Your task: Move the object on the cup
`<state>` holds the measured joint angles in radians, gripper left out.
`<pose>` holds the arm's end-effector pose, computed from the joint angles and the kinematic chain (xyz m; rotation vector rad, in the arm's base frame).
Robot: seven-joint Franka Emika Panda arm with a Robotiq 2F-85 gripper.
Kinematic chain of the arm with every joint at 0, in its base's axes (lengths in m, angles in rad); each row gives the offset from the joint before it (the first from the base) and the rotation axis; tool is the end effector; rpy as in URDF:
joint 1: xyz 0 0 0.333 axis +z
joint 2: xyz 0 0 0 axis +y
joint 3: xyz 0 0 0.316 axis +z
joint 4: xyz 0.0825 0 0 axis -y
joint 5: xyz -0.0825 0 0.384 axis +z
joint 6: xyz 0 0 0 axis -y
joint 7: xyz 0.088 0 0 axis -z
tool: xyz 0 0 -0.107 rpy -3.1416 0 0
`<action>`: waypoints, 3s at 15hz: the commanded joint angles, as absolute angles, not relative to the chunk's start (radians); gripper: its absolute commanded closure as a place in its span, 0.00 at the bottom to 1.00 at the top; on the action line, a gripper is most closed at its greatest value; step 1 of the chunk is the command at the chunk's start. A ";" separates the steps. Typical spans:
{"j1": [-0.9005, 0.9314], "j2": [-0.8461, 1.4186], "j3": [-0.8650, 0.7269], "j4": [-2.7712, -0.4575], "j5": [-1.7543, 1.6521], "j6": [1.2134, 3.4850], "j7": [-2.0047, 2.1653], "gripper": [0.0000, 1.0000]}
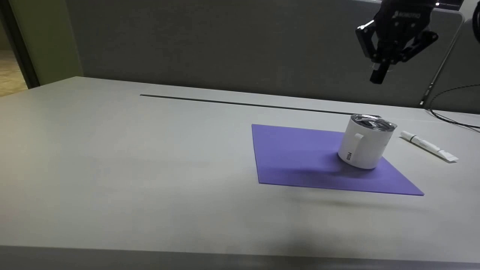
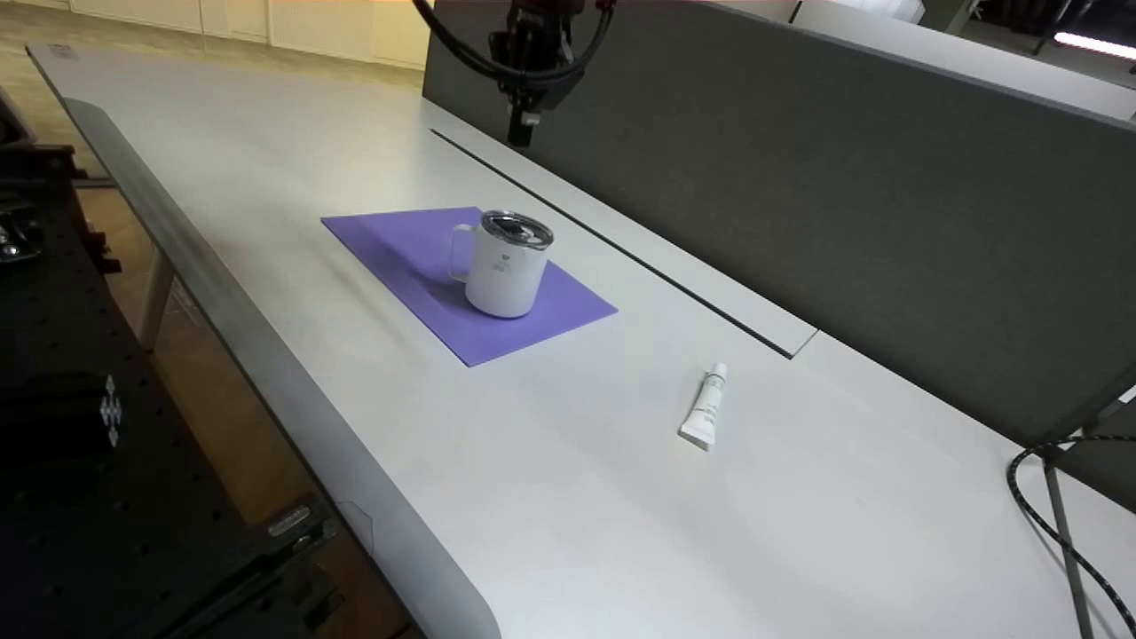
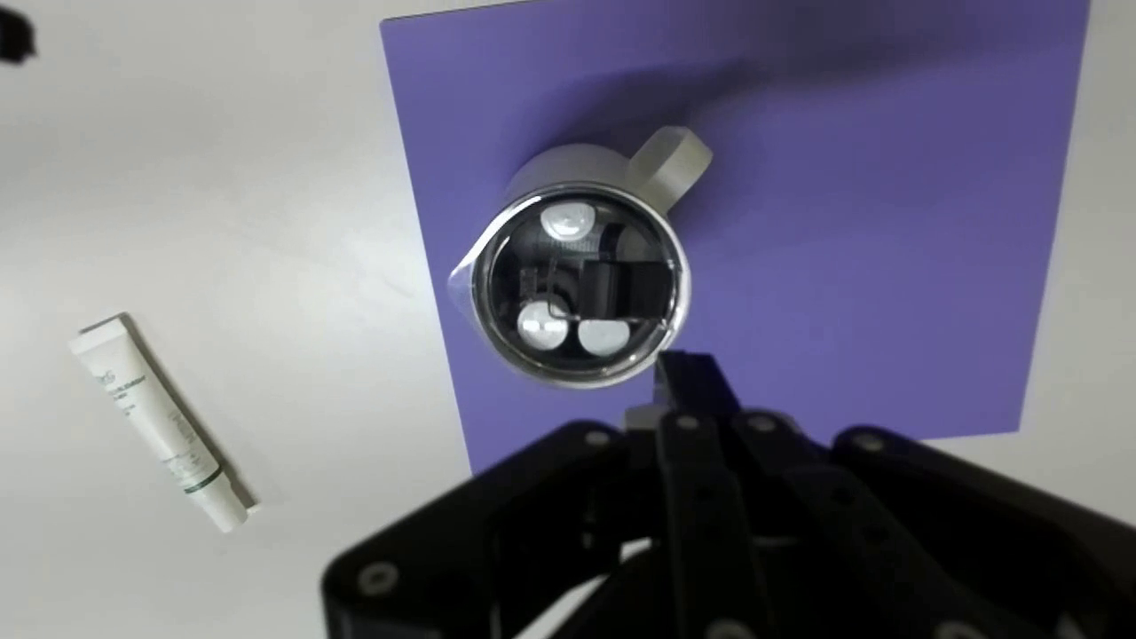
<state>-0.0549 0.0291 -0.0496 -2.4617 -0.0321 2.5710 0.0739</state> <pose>0.4836 -0.0502 0.2913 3.1090 -0.2367 0.1246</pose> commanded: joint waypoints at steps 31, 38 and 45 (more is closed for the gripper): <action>-0.074 0.269 -0.114 -2.447 0.033 2.757 0.082 1.00; -0.091 0.259 -0.066 -2.430 0.124 2.726 0.057 1.00; -0.107 0.141 -0.066 -2.327 0.182 2.484 0.016 0.74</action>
